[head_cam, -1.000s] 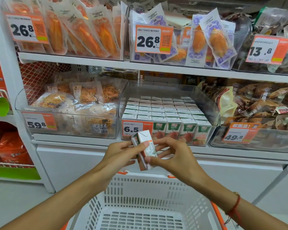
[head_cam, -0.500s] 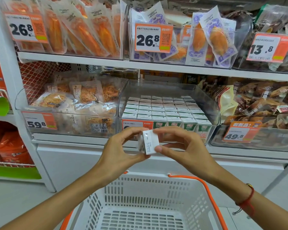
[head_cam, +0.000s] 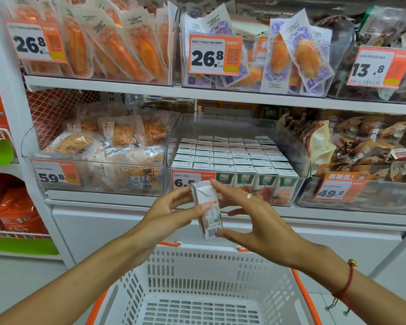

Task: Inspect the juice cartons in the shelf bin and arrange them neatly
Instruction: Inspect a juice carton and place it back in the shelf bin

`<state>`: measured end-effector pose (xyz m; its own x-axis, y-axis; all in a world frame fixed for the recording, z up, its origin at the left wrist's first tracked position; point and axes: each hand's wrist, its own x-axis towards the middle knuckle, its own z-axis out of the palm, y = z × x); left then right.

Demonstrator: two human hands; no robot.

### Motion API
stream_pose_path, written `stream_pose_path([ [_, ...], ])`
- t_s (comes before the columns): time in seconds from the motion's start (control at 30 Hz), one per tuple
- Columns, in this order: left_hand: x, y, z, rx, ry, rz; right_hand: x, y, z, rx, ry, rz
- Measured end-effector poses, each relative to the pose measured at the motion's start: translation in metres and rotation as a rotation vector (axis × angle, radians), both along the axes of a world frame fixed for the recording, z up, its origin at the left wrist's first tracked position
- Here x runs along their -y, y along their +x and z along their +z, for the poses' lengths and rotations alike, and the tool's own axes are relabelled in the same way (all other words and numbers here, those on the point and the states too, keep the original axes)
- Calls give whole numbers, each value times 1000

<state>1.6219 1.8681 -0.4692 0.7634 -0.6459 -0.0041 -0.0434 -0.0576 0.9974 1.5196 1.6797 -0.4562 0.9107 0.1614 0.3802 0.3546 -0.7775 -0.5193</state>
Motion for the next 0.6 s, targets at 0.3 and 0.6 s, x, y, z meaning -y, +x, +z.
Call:
stream_pose_path([
  [0.3, 1, -1, 3, -354, 19, 10, -1, 3, 6, -164, 438, -1],
  [0.6, -1, -1, 3, -584, 184, -140, 1, 7, 7, -367, 717, -131],
])
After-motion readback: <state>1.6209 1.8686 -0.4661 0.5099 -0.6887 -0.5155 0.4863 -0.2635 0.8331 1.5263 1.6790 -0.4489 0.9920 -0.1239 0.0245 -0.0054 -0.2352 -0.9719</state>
